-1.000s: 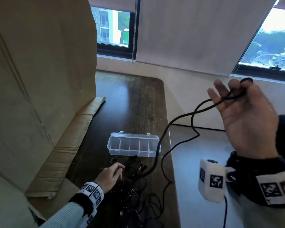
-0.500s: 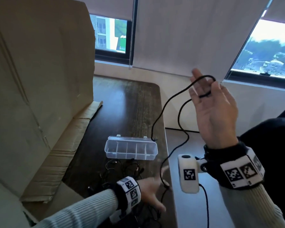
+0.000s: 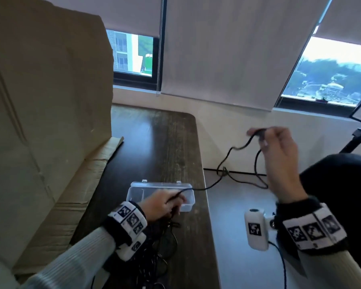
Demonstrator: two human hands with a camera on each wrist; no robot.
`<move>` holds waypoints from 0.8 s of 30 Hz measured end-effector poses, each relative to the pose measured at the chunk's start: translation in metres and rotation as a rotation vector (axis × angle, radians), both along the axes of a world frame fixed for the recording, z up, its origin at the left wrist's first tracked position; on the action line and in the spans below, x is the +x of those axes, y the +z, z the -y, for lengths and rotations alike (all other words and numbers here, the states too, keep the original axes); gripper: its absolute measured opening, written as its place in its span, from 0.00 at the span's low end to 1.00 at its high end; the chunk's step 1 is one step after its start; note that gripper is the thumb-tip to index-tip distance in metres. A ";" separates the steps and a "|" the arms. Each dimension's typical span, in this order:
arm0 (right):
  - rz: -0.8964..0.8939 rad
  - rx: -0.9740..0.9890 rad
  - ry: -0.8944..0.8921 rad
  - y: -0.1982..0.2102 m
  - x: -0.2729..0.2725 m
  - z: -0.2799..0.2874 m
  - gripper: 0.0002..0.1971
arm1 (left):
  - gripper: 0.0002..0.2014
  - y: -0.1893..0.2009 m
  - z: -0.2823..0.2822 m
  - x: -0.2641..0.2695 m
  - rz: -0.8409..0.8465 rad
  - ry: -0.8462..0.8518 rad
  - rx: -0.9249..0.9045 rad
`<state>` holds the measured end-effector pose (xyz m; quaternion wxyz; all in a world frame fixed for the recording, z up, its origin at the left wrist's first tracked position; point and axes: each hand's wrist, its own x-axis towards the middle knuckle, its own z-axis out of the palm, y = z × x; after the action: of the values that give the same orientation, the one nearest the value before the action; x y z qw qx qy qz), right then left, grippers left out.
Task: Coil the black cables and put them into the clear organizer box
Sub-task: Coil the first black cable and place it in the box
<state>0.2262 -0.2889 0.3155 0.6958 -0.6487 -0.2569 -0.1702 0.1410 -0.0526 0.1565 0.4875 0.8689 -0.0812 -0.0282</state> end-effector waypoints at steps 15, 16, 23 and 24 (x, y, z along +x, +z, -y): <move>-0.059 -0.541 0.382 -0.067 -0.021 -0.055 0.13 | 0.04 0.083 -0.030 -0.017 0.275 0.277 -0.372; -0.101 -0.507 0.350 -0.065 -0.017 -0.053 0.14 | 0.08 0.080 -0.033 -0.017 0.307 0.313 -0.410; -0.584 -0.181 0.231 -0.073 0.008 -0.036 0.16 | 0.05 0.094 -0.067 -0.028 0.426 0.575 -0.648; -0.592 -0.226 0.247 -0.079 0.005 -0.039 0.14 | 0.10 0.096 -0.068 -0.028 0.371 0.606 -0.625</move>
<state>0.2308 -0.2500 0.2364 0.6792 -0.7071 -0.1377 0.1405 0.1129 0.0155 0.2525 0.6892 0.6553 0.0856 0.2970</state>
